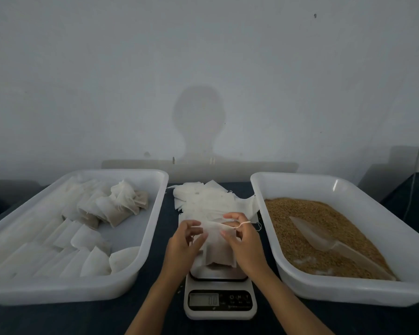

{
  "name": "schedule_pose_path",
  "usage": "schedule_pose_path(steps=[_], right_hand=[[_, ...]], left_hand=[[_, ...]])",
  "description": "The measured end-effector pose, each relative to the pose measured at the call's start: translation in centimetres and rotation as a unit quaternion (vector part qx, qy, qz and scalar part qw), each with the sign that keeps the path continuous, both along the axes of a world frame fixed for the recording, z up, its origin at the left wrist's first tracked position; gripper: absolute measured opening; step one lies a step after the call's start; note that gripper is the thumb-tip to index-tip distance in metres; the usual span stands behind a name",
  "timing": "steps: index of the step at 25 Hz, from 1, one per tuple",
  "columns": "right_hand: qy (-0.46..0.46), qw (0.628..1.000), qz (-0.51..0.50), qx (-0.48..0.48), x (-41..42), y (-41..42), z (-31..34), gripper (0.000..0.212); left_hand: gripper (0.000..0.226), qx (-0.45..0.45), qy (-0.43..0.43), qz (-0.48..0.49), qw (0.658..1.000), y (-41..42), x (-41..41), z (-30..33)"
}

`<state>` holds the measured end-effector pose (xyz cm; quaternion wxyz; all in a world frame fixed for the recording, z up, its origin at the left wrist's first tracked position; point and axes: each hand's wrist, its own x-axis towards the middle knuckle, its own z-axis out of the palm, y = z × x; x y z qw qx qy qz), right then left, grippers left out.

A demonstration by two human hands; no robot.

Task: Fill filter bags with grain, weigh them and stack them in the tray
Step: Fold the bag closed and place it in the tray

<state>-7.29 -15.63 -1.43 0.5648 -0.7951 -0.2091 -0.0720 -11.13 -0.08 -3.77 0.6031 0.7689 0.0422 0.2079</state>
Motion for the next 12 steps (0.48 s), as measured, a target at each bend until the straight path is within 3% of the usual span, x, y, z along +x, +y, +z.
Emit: schedule_pose_path(steps=[3, 12], right_hand=[[-0.004, 0.999, 0.005, 0.034, 0.0, -0.2, 0.2, 0.031], [-0.079, 0.994, -0.012, 0.074, 0.0, -1.1, 1.0, 0.023]], left_hand=[[0.022, -0.001, -0.004, 0.017, 1.0, 0.7, 0.6, 0.4], [0.015, -0.058, -0.086, 0.078, 0.992, 2.3, 0.6, -0.1]])
